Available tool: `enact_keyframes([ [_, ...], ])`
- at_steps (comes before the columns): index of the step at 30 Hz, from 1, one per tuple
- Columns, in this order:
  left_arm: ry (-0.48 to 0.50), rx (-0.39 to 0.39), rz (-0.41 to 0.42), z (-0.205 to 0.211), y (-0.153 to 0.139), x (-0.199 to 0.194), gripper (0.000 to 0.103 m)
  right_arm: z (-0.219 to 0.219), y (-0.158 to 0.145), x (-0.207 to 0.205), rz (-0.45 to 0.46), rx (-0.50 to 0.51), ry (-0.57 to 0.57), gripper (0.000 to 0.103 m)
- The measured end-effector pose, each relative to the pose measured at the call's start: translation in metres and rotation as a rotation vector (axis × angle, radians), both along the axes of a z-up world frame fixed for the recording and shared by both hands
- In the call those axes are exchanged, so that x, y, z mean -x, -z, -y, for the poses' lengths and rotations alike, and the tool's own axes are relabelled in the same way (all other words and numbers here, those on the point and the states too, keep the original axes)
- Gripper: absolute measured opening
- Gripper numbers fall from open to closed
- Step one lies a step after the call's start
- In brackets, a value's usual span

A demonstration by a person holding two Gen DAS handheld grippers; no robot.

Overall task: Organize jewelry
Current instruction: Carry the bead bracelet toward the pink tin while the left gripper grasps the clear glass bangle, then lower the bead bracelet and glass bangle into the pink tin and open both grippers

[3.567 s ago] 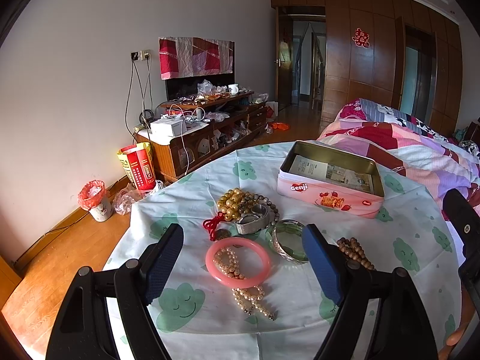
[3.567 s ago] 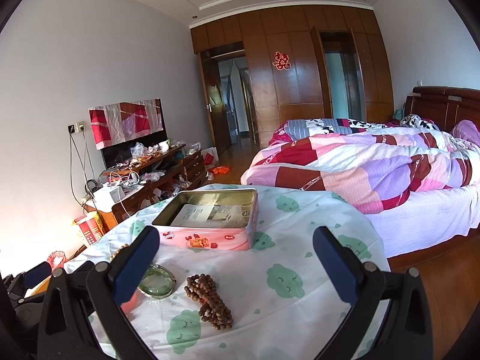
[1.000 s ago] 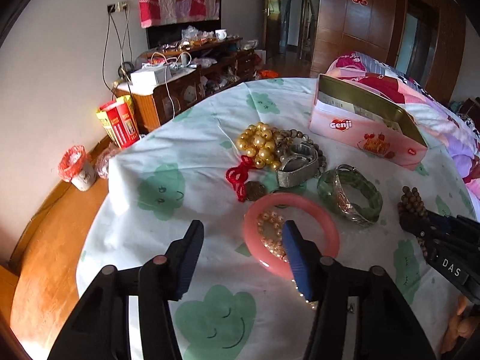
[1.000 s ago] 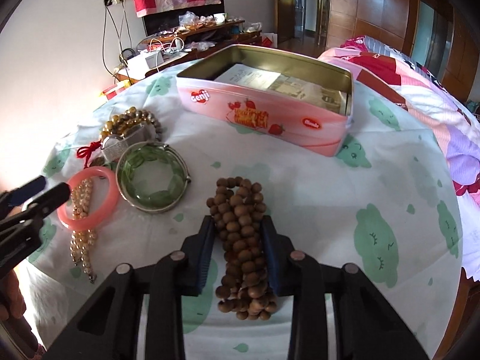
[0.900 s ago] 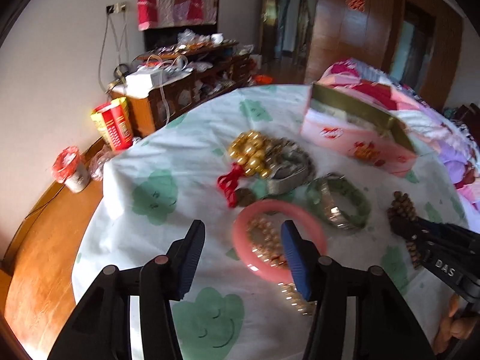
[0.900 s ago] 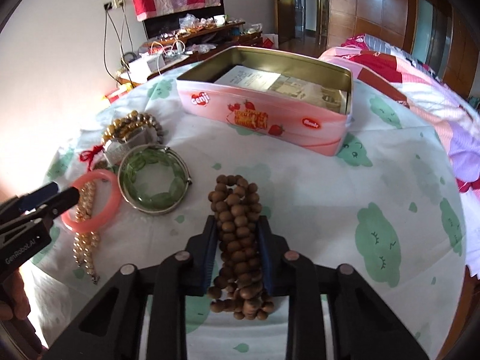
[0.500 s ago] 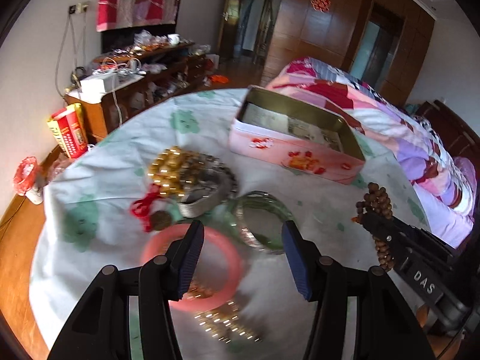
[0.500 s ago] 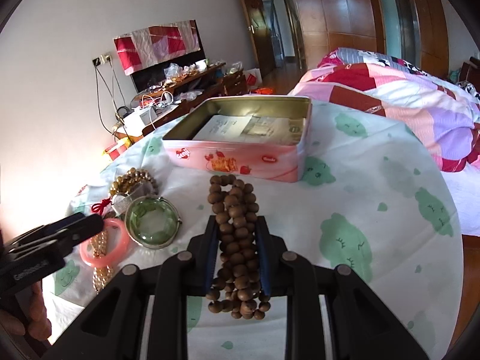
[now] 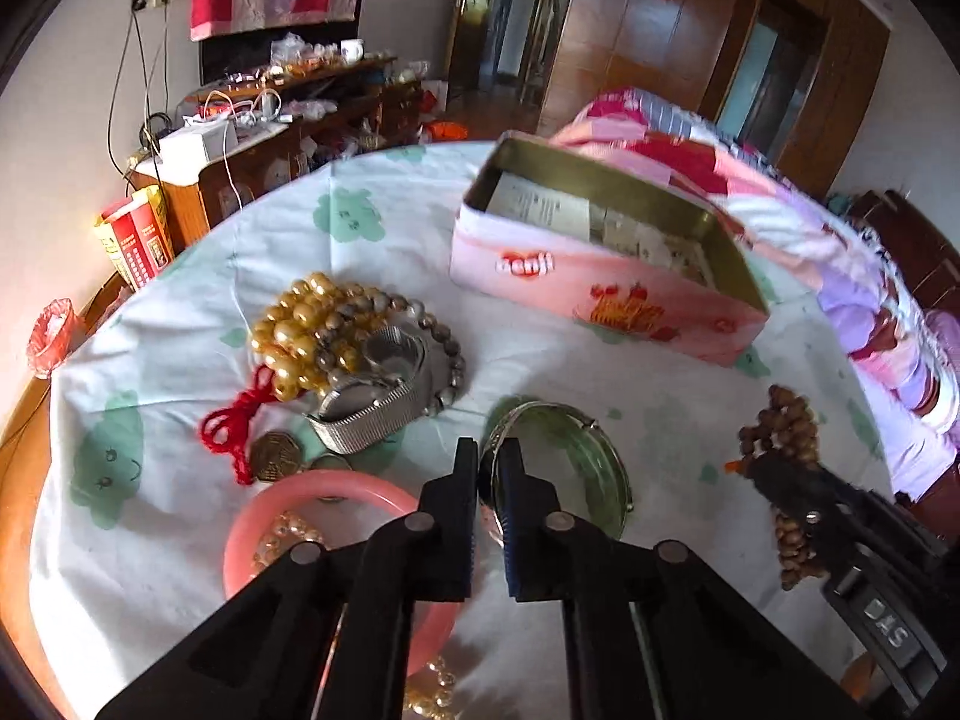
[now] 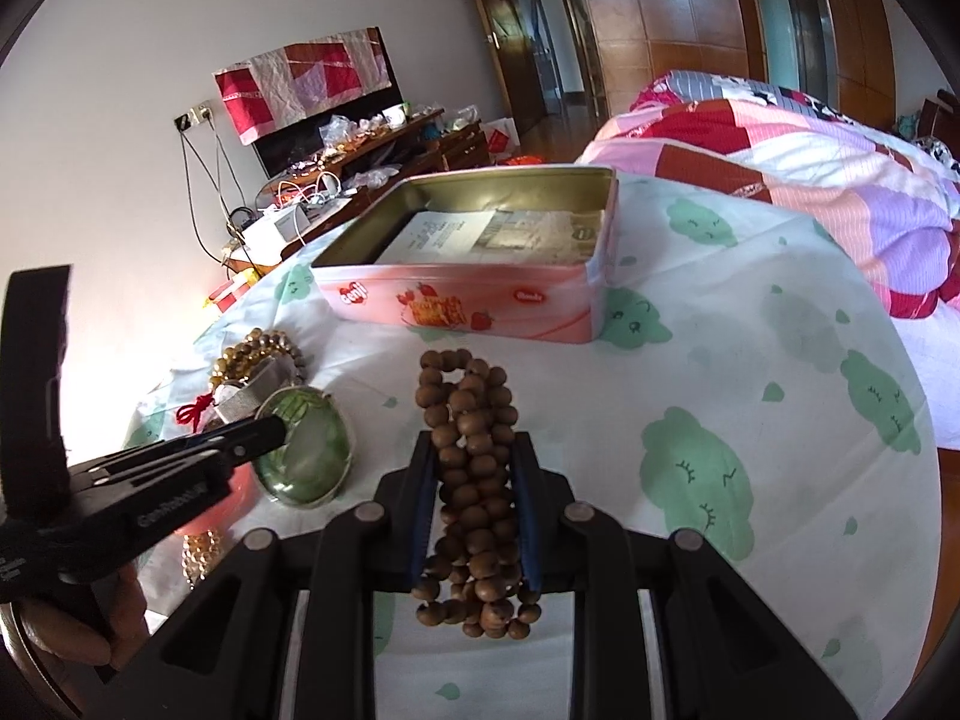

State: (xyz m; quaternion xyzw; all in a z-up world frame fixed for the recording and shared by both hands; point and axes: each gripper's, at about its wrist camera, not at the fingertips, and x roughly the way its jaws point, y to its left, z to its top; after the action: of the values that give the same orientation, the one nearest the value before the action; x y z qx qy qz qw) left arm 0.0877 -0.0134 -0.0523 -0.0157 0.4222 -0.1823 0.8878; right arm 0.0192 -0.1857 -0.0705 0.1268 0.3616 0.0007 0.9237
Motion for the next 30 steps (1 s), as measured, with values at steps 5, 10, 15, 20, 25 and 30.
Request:
enact_keyframes([
  [5,0.012,0.034,0.091,-0.008,-0.017,0.014,0.006,0.004,0.001,0.002,-0.001,-0.013,0.009,0.026],
  [10,0.046,0.118,0.143,-0.016,-0.031,0.022,0.006,0.002,-0.002,0.004,0.015,0.003,0.012,0.026],
  [15,0.039,0.107,0.148,-0.015,-0.033,0.024,0.006,0.002,-0.005,0.008,0.037,0.008,0.013,0.026],
  [20,0.041,0.145,0.185,-0.016,-0.048,0.024,0.006,-0.001,-0.015,0.011,0.074,0.021,0.001,0.026],
  [25,0.038,0.133,0.248,0.001,-0.068,-0.004,0.006,0.009,-0.054,-0.009,0.193,0.041,0.035,0.027],
  [30,0.048,0.099,0.252,0.026,-0.07,-0.046,0.006,0.025,-0.07,-0.057,0.254,0.083,0.104,0.027],
])
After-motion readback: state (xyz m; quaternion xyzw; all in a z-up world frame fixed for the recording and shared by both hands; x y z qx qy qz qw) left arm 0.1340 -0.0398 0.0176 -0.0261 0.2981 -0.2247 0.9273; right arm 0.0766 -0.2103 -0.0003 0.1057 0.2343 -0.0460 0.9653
